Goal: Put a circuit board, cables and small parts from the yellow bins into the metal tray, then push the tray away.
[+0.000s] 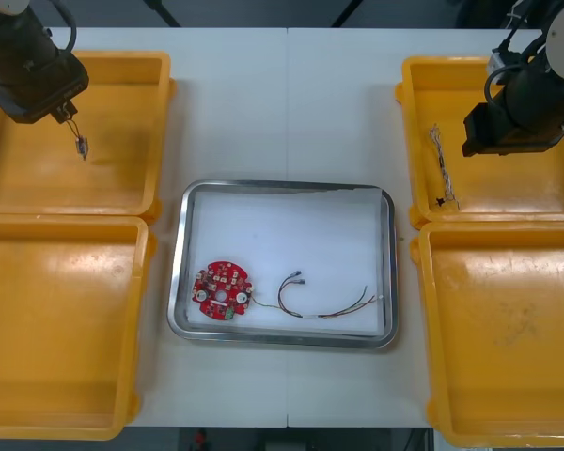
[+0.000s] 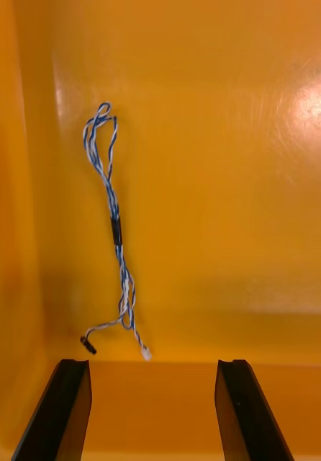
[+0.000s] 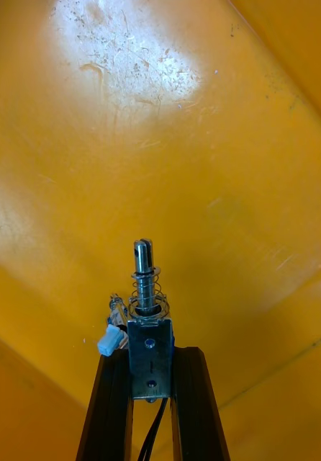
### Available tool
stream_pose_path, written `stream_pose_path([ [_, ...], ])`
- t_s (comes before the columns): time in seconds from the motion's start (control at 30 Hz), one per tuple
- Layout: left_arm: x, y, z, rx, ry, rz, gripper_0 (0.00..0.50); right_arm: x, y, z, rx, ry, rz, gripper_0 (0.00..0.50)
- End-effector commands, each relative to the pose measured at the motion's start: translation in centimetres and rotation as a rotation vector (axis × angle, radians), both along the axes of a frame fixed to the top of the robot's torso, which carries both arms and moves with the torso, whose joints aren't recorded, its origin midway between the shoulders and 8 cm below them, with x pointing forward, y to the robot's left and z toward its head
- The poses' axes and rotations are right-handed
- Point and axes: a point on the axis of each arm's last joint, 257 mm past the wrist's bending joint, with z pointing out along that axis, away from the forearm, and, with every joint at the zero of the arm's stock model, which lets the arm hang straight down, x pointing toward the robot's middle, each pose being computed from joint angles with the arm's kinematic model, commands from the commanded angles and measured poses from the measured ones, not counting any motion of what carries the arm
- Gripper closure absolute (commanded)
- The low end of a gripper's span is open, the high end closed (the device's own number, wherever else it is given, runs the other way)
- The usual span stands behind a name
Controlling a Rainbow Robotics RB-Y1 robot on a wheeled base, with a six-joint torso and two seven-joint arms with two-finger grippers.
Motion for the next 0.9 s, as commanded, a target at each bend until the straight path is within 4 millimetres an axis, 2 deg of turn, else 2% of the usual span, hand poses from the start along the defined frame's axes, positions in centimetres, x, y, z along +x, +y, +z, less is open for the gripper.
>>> stream_pose_path([
  [0.03, 1.1, 1.2, 3.9, -0.015, -0.081, 0.031, 0.500, 2.9, 1.3, 1.8, 0.000, -0.087, 0.049, 0.000],
  [0.33, 3.4, 0.9, 0.8, -0.004, -0.164, 0.041, 0.500, 6.0, 1.6, -0.9, -0.003, -0.143, 0.032, 0.000],
  [0.53, 4.2, 1.0, -1.1, 0.016, -0.192, 0.041, 0.500, 6.6, 2.0, -2.7, -0.033, -0.141, 0.047, 0.000],
  [0.67, 4.9, 0.9, -3.1, 0.034, -0.207, 0.037, 0.500, 6.8, 2.3, -4.2, -0.068, -0.134, 0.068, 0.000],
  [0.9, 5.6, 0.3, -5.3, -0.003, -0.216, 0.054, 0.500, 6.7, 3.2, -5.4, -0.057, -0.121, 0.081, 0.000],
])
